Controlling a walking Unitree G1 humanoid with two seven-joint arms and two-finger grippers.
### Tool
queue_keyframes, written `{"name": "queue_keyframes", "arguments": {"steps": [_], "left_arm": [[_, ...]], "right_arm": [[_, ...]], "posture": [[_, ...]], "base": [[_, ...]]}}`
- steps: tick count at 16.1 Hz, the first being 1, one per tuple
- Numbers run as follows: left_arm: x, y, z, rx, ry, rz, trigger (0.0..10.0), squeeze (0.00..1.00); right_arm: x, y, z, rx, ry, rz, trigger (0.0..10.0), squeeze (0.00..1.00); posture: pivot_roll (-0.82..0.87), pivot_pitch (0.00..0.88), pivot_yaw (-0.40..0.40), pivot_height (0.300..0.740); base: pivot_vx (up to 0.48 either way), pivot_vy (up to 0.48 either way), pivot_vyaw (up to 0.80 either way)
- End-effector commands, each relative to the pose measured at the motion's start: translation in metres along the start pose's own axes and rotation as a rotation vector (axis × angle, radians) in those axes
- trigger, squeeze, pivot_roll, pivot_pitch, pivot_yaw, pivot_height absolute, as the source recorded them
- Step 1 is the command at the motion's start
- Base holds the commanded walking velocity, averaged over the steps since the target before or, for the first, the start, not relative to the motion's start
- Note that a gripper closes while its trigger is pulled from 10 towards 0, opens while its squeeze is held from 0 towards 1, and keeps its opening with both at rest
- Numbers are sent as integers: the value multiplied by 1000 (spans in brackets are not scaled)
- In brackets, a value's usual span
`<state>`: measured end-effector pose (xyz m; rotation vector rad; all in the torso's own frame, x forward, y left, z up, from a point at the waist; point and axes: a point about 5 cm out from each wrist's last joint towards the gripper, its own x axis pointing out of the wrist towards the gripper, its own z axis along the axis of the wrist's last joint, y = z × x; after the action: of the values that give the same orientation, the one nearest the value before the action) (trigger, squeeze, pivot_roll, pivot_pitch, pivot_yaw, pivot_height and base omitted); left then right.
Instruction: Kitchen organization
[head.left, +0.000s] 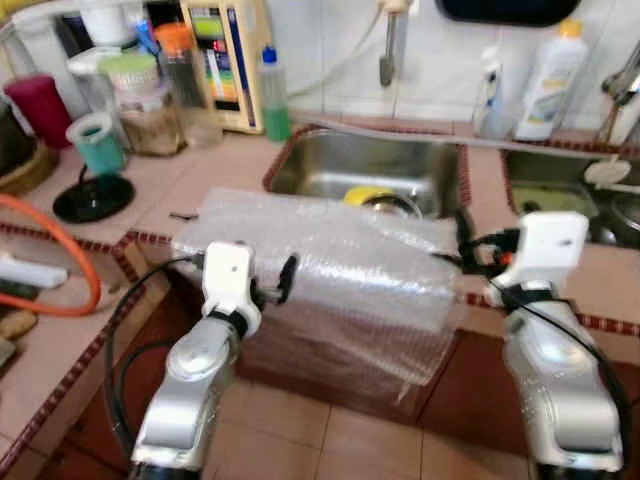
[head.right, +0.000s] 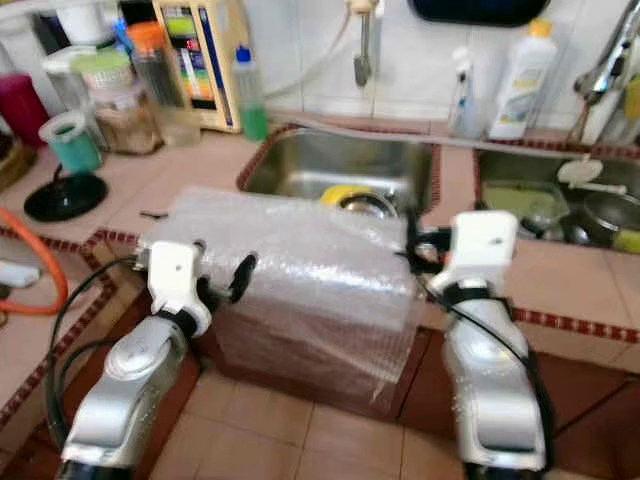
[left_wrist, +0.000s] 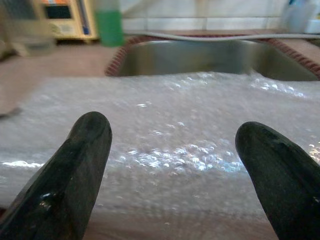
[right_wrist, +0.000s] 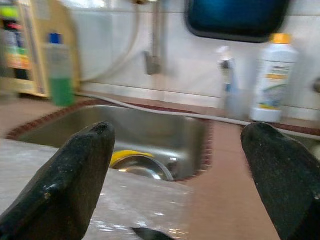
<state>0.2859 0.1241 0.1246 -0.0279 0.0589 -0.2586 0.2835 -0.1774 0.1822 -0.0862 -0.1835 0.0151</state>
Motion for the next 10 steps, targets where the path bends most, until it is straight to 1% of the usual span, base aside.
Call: {"name": "queue_keyframes", "arguments": {"steps": [1,3,5,8,10], "left_arm": [[-1,2,3,-8,-10,13,10000,0],[-3,6,2,-1,-10,28,10000,0],[-3,7,2,-12,-8,43,10000,0],[-1,6,4,-1,-8,54,10000,0],[-1,7,6,32,-11,63,10000,0]], "right_arm": [[1,-1,5,-11,-17,1,10000,0],[0,0,5,-11,-19,4,10000,0],[-1,0,4,-9,-13,4,10000,0],[-1,1,4,-11,-13,3,10000,0],[-1,1,4,-10,-13,3,10000,0]], "posture": [[-37,0,89,740],[-36,0,94,740],[-36,0,94,740],[-37,0,95,740],[-37,0,95,740]], "base": [[0,0,0],[0,0,0],[0,0,-725],[0,0,0],[0,0,-800]]}}
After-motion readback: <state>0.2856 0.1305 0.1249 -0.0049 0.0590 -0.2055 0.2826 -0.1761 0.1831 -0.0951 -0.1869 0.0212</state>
